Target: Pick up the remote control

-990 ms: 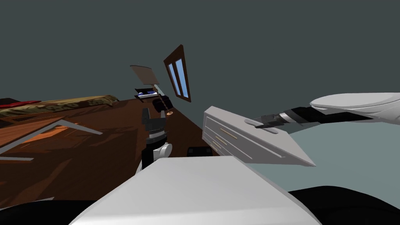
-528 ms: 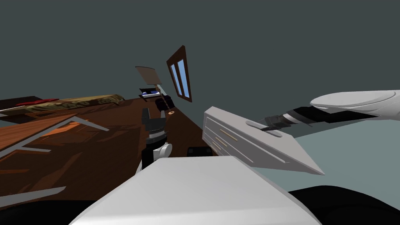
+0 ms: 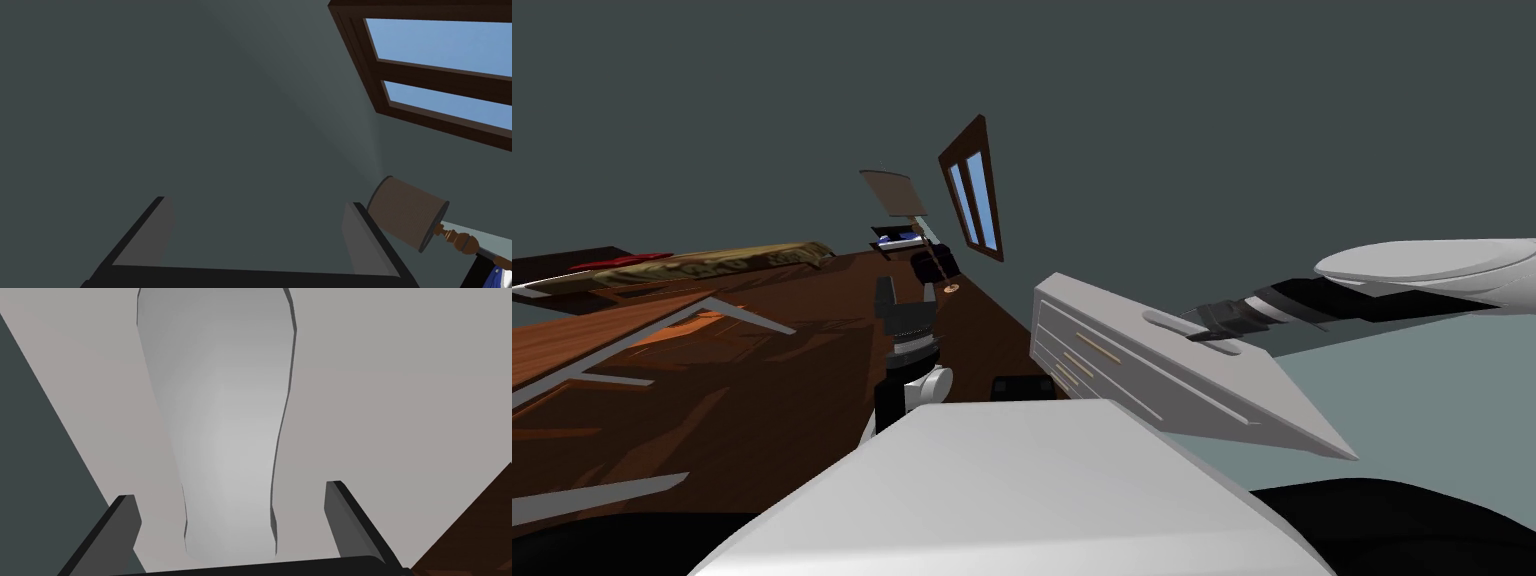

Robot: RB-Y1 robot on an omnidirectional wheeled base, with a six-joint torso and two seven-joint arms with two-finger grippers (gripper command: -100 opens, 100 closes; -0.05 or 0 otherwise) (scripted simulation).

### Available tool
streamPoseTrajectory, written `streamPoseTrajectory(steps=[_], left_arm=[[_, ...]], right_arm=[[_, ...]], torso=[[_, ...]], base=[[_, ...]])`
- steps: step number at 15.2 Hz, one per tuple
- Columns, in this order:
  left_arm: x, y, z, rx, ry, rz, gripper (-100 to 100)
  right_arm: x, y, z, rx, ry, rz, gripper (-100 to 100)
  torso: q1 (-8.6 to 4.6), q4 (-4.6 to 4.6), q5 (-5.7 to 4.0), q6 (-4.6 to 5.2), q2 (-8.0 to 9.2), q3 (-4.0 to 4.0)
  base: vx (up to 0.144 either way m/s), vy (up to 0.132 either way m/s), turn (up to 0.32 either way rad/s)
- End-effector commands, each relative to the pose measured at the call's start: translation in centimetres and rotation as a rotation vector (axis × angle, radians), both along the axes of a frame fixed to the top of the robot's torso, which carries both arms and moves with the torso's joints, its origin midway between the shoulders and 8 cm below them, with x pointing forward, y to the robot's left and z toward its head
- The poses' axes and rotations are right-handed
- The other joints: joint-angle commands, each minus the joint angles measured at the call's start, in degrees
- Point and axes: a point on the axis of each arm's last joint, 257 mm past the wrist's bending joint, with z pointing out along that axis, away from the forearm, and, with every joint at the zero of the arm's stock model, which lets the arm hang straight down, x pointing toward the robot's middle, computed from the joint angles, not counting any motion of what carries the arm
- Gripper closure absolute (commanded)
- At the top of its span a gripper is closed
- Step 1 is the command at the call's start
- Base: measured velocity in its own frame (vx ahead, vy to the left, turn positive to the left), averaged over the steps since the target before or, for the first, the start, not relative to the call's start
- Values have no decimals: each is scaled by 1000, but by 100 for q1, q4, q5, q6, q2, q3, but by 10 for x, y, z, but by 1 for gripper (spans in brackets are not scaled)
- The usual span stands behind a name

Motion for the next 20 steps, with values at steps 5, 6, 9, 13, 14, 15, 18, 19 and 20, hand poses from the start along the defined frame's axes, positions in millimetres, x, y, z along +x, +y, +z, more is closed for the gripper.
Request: streamPoseTrajectory(steps=[5, 6, 9, 13, 14, 15, 18, 19, 20], left_arm=[[0, 0, 0, 0, 0, 0, 0], [0, 0, 0, 0, 0, 0, 0], [0, 0, 0, 0, 0, 0, 0], [0, 0, 0, 0, 0, 0, 0], [0, 0, 0, 0, 0, 0, 0], [0, 0, 0, 0, 0, 0, 0], [0, 0, 0, 0, 0, 0, 0], [0, 0, 0, 0, 0, 0, 0], [0, 0, 0, 0, 0, 0, 0]], right_arm=[[-2, -3, -1, -1, -2, -7, -100], [2, -1, 2, -1, -14, -3, -100], [-10, -6, -7, -2, 12, -16, -100], [-6, -5, -5, -2, -2, -13, -100], [-5, -5, -5, -2, -5, -12, -100], [-4, -5, -4, -2, -8, -11, -100], [-4, -10, -5, -27, -4, 0, -100], [-1, -6, -4, -11, -14, -4, -100], [0, -4, -3, -1, -20, -6, -100]], torso=[[0, 0, 1, 0, 0, 0], [-1, 0, 0, 0, 0, 0], [-2, 0, 0, 0, 0, 0], [0, -1, 0, 0, -1, -1], [0, -1, 0, 0, -1, -1], [-1, 0, 0, 0, -1, -1], [-3, 0, -1, 0, 0, 0], [-1, 0, 1, 0, -1, -1], [-1, 0, 0, 0, -1, -1]], base=[[1, 5, 2], [0, 0, 0], [0, 0, 0], [4, 7, 1], [0, 0, 0], [0, 0, 0], [2, 4, 0], [0, 0, 0], [0, 0, 0]])
